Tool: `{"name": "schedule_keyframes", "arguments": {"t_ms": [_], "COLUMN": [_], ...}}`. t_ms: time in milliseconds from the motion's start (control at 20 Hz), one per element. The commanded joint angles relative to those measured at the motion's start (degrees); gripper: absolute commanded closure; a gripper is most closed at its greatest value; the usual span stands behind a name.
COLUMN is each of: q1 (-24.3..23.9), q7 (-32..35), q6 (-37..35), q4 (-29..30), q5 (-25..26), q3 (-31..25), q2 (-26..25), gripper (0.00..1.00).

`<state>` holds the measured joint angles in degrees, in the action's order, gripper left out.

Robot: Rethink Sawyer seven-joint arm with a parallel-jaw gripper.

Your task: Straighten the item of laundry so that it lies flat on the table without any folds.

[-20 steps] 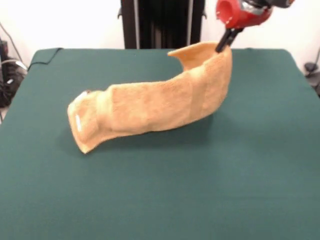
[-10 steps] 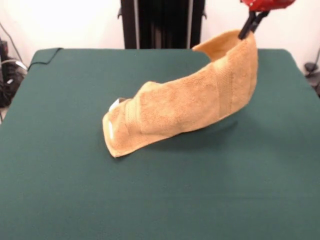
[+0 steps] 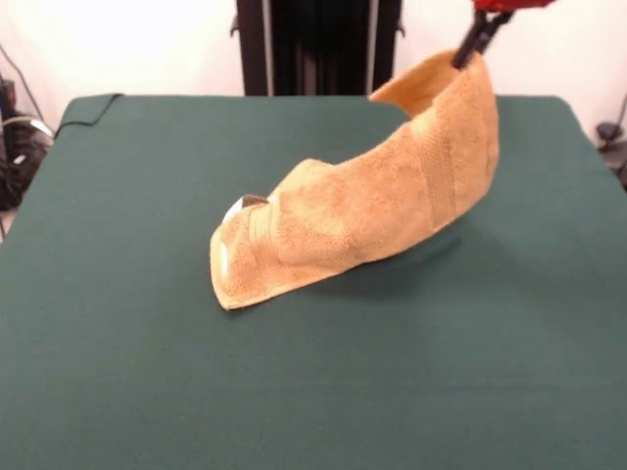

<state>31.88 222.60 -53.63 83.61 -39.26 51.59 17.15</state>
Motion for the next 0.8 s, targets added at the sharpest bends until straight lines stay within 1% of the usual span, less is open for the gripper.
{"name": "schedule_keyframes", "arguments": {"t_ms": [50, 200, 350, 500, 800], "q1": [-2.88, -3.77, -4.55, -5.10, -5.25], "q7": [-4.30, -5.16, -5.04, -4.27, 1.01], "q6": [-6.20, -3.61, -2.58, -1.37, -2.33], "q4": [2.69, 4.98, 6.32, 6.53, 5.09], "q5": [7.19, 8.02, 8.71, 9.18, 8.10], "q3": [-2.31, -5.53, -8.39, -10.26, -11.84], "q2": [1.99, 4.49, 6.54, 7.22, 7.07], "gripper": [1.00, 1.00, 1.00, 1.00, 1.00]}}
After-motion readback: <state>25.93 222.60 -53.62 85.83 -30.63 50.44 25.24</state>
